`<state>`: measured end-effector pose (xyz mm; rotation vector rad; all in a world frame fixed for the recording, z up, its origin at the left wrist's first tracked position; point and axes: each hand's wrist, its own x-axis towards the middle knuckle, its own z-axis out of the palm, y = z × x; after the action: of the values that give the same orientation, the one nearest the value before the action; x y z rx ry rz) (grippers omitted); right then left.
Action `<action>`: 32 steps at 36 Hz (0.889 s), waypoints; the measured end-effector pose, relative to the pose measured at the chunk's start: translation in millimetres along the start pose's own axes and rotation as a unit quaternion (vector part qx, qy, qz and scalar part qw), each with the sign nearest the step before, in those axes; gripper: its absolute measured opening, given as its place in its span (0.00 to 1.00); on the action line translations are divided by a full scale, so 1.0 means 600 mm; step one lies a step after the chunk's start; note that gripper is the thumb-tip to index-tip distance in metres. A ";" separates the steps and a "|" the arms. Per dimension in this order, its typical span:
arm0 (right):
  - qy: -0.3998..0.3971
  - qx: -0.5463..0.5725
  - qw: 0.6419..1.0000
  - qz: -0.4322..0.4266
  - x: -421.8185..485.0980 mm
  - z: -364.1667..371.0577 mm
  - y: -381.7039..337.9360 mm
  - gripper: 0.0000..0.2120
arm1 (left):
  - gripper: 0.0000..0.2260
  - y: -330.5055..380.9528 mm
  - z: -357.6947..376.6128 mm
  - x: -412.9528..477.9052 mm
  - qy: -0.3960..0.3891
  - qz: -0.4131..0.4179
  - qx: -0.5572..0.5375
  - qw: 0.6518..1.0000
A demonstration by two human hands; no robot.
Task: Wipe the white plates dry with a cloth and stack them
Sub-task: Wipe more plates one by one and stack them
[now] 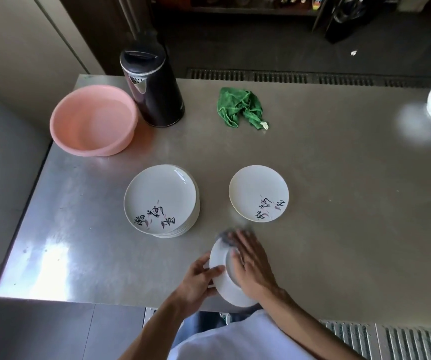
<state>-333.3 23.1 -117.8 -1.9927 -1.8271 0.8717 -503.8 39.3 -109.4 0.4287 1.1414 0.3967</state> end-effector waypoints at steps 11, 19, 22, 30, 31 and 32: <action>0.038 -0.037 0.997 0.052 0.003 0.000 0.015 0.23 | 0.16 -0.020 0.002 0.007 0.034 0.004 -0.016 0.999; 0.036 0.102 0.983 0.145 -0.012 -0.009 -0.011 0.24 | 0.19 -0.009 -0.003 0.011 0.023 0.026 -0.055 0.998; -0.005 0.078 0.997 -0.012 -0.016 -0.004 -0.038 0.23 | 0.13 -0.007 -0.005 0.015 0.017 0.033 -0.026 0.999; -0.007 0.001 1.000 -0.008 0.018 -0.013 -0.007 0.21 | 0.15 -0.012 -0.014 0.011 0.003 0.024 -0.005 1.000; 0.004 0.000 0.999 0.034 0.022 -0.013 -0.002 0.22 | 0.15 -0.012 -0.015 0.009 -0.001 0.023 -0.001 1.000; 0.009 -0.004 0.999 0.033 0.021 -0.012 -0.002 0.22 | 0.15 -0.012 -0.014 0.007 -0.005 0.024 0.000 1.000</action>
<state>-329.5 36.5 -114.5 -2.0695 -1.7682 0.8633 -509.5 36.4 -119.3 0.4589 1.1230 0.4360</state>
